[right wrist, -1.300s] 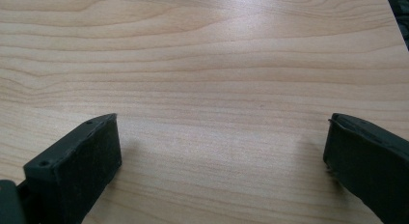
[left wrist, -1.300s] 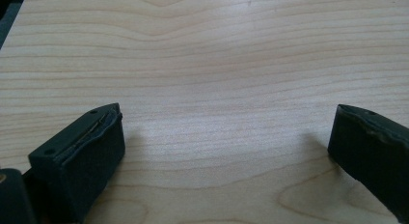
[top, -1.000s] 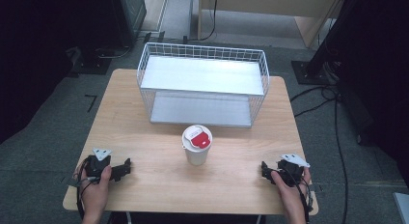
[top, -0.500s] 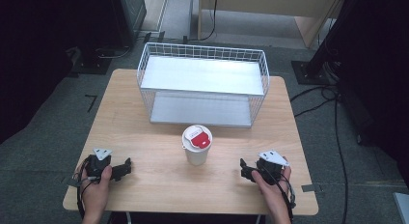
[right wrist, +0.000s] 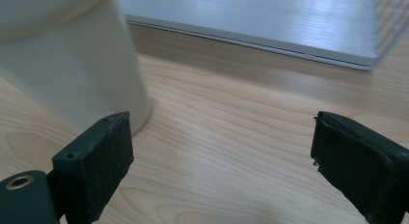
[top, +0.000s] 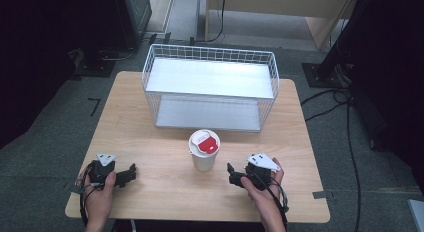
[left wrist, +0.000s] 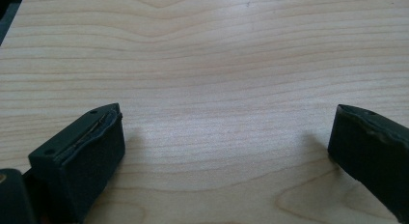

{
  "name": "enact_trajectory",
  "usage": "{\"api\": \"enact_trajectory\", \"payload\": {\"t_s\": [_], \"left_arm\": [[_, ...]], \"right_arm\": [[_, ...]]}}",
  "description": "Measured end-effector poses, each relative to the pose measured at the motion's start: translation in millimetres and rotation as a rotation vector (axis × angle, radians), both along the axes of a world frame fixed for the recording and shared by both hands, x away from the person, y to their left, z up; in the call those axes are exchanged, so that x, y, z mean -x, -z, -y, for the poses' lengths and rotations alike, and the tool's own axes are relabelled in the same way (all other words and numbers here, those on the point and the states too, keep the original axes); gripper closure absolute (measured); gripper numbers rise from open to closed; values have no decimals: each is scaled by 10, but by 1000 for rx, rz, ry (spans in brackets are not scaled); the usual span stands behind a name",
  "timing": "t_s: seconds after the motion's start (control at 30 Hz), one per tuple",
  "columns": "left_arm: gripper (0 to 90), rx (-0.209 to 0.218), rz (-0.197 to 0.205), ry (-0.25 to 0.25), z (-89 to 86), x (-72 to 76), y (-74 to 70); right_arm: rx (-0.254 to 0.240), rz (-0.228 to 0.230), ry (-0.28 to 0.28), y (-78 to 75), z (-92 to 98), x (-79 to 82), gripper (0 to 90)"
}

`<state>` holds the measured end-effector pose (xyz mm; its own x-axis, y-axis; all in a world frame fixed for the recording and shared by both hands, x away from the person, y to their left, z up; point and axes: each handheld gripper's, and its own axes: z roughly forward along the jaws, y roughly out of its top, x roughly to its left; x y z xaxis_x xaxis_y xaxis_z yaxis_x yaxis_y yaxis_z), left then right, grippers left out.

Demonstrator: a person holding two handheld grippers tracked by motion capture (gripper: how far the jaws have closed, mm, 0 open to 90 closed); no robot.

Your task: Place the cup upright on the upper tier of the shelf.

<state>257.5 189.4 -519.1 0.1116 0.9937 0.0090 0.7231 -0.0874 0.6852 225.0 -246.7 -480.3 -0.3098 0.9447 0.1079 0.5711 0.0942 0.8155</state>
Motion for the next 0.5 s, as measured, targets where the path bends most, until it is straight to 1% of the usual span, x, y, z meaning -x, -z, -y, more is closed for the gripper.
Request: {"api": "enact_trajectory", "payload": {"t_s": [0.5], "left_arm": [[0,0,0,0,0,0,0]], "right_arm": [[-23,28,-117,-37,-478,-37,79]]}}
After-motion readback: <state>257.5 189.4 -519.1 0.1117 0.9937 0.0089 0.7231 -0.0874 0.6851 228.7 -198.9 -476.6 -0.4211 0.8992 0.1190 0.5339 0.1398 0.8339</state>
